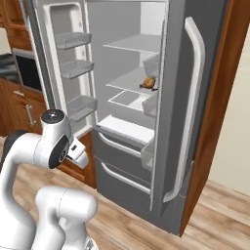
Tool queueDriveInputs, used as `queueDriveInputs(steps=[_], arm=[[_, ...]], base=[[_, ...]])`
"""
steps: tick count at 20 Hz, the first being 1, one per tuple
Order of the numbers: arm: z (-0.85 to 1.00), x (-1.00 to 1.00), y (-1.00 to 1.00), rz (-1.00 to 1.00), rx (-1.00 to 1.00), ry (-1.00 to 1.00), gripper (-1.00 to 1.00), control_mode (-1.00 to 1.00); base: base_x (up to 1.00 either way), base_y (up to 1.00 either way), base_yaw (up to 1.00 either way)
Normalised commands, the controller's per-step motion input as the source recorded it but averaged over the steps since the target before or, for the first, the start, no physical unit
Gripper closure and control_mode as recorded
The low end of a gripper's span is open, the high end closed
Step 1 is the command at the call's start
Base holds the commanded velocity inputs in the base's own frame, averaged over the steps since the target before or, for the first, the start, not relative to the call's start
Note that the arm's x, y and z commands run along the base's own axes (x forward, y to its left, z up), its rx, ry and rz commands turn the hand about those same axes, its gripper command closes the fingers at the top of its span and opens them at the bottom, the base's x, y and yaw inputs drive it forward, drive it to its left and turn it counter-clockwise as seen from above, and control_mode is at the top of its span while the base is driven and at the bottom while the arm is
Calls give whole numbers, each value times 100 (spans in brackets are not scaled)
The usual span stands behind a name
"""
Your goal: Gather the onion and eggplant from the fridge and place them on a tray on the dining counter. Then gather the fish and chicken drumstick from the fridge and place them on the other tray.
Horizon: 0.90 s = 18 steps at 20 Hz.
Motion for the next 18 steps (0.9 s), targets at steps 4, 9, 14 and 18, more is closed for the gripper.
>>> queueDriveInputs(steps=[4, 9, 14, 18], arm=[[0, 0, 0, 0, 0, 0, -100, 100], [0, 0, 0, 0, 0, 0, -100, 100], [0, 0, 0, 0, 0, 0, -100, 100], [0, 0, 0, 0, 0, 0, -100, 100]], base=[[52, 15, -22], [51, 14, -22], [46, 24, -23], [47, 37, -23]])
